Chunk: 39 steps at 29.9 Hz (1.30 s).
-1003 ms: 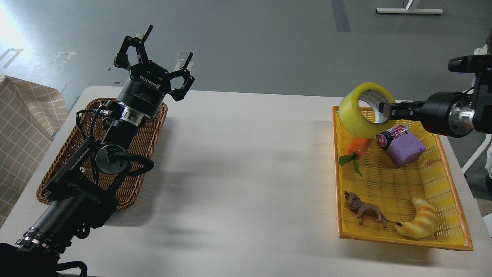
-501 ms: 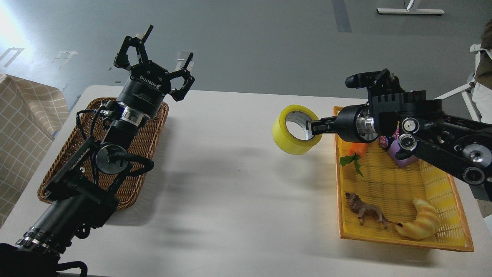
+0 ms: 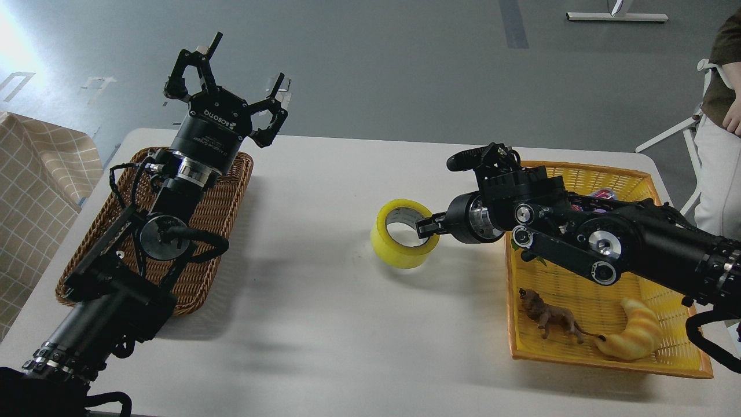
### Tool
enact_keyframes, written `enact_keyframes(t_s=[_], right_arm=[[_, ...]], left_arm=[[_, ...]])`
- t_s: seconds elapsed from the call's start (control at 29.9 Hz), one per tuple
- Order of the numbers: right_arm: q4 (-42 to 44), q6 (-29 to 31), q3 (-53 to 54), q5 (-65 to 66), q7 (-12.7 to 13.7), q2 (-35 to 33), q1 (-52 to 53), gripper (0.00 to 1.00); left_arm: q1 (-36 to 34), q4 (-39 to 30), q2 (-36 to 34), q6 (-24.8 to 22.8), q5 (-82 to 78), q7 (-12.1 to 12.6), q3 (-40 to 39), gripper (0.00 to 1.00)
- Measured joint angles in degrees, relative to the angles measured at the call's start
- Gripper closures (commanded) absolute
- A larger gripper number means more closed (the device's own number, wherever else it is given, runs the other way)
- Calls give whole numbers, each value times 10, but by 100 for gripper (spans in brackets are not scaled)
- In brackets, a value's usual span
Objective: Place and transfer tape with both arms
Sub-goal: 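Lift the tape roll with the right gripper toward the table center, then set the tape roll on the table and release it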
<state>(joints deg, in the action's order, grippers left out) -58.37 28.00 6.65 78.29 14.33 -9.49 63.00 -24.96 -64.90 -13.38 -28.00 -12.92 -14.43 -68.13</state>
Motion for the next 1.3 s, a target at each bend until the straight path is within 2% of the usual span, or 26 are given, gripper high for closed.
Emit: enact_keyframes(t_s=[0.27, 0.57, 0.63, 0.67, 0.7, 0.84, 0.94, 1.0, 1.04, 1.1, 1.3], right_arm=[[44, 0, -33, 2, 0, 54, 20, 100], [59, 0, -58, 3, 0, 71, 23, 100], [64, 0, -60, 3, 0, 76, 23, 85], [67, 0, -60, 3, 0, 78, 23, 75], [70, 0, -60, 3, 0, 79, 23, 75], [73, 0, -60, 2, 0, 81, 23, 48], [73, 0, -60, 0, -2, 81, 23, 40], [72, 0, -58, 0, -2, 81, 24, 26], [72, 0, -57, 0, -2, 81, 24, 16], [72, 0, -55, -1, -2, 81, 25, 4], [59, 0, -12, -5, -3, 74, 26, 0]], left_arm=[[0, -2, 0, 0, 0, 0, -3, 2], [0, -4, 1, 0, 1, 0, -10, 2], [0, -4, 1, 0, 1, 0, -10, 2], [0, -4, 1, 0, 1, 0, -10, 2], [0, -5, 1, 0, 1, 0, -10, 2], [0, -5, 1, 0, 0, 0, -10, 2], [0, -5, 1, 0, 0, 0, -10, 2], [0, -5, 1, 0, 0, 0, -10, 2], [0, -5, 1, 0, 0, 0, -10, 2], [0, -5, 1, 0, 0, 0, -9, 2], [0, -5, 1, 0, 0, 1, -8, 2]])
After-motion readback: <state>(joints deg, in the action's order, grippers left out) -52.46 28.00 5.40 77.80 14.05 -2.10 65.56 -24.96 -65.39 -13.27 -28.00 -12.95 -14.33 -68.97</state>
